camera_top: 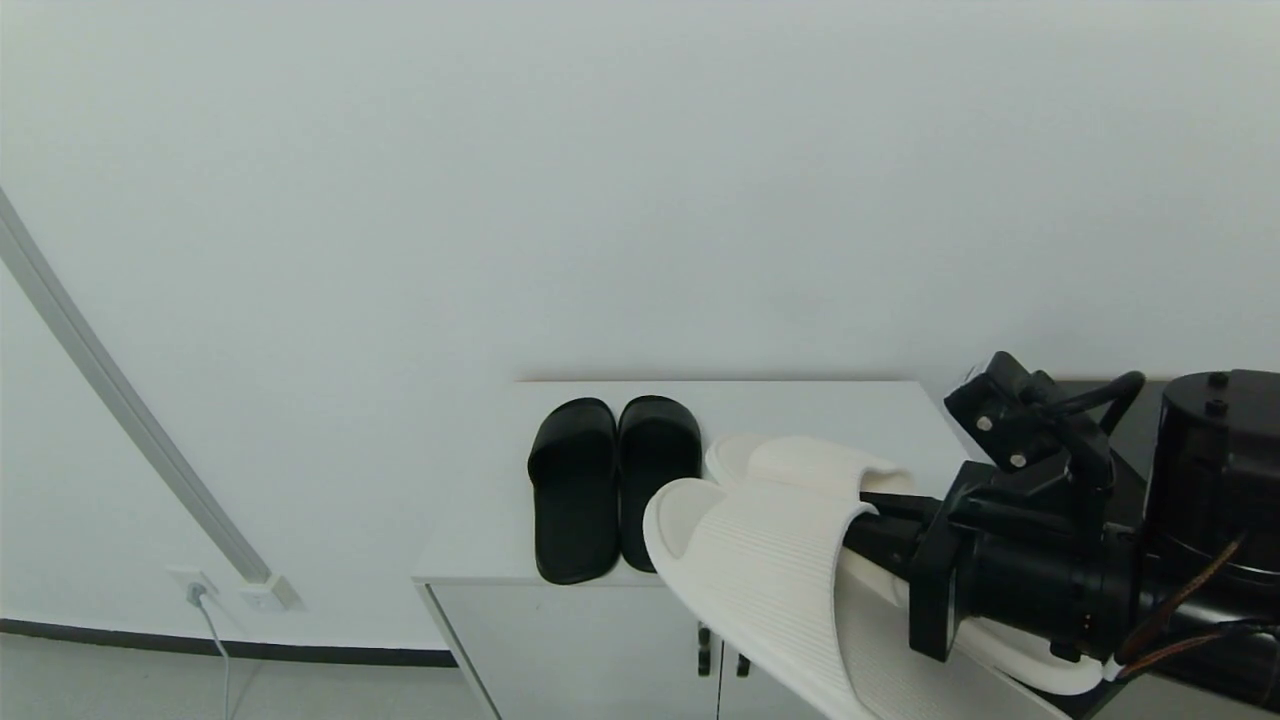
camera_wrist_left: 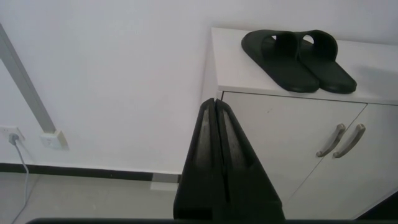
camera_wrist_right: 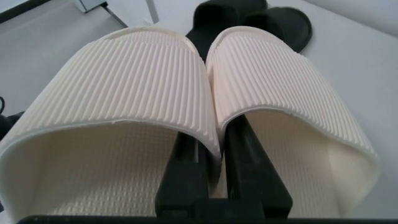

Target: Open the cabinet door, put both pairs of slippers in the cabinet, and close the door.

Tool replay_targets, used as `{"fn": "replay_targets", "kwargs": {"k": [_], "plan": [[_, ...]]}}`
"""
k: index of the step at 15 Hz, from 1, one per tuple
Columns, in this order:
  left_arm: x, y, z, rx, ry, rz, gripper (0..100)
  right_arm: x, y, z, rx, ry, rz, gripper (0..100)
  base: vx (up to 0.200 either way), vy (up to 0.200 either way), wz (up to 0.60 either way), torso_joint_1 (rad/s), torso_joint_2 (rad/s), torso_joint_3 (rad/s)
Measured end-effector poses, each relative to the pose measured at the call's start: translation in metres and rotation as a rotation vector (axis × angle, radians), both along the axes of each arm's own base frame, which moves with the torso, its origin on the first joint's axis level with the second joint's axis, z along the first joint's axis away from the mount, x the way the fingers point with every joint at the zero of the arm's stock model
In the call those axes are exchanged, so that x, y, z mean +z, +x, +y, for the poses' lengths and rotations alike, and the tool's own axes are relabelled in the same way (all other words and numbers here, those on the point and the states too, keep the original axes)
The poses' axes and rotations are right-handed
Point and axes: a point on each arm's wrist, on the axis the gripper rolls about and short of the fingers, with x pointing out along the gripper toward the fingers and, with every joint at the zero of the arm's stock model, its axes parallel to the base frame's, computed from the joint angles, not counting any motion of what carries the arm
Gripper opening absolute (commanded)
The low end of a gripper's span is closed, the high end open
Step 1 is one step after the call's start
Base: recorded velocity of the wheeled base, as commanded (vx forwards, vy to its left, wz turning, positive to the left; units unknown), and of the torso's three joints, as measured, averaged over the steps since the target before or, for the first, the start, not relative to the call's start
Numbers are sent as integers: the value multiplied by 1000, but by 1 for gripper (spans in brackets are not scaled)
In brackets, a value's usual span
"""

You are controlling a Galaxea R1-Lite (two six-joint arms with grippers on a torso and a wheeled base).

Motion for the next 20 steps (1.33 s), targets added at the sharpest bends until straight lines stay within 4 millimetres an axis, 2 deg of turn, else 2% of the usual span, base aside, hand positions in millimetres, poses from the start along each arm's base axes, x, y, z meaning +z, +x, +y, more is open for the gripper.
{"fn": "replay_targets", "kwargs": {"k": [8,20], "plan": [[0,0,0,0,0,0,0,-4,-4,1,13,-12,11,0,-200,0,0,2,4,1],[0,0,0,1,0,0,0,-12,-9,-3,24,-27,27,0,0,0,0,0,0,0]]}}
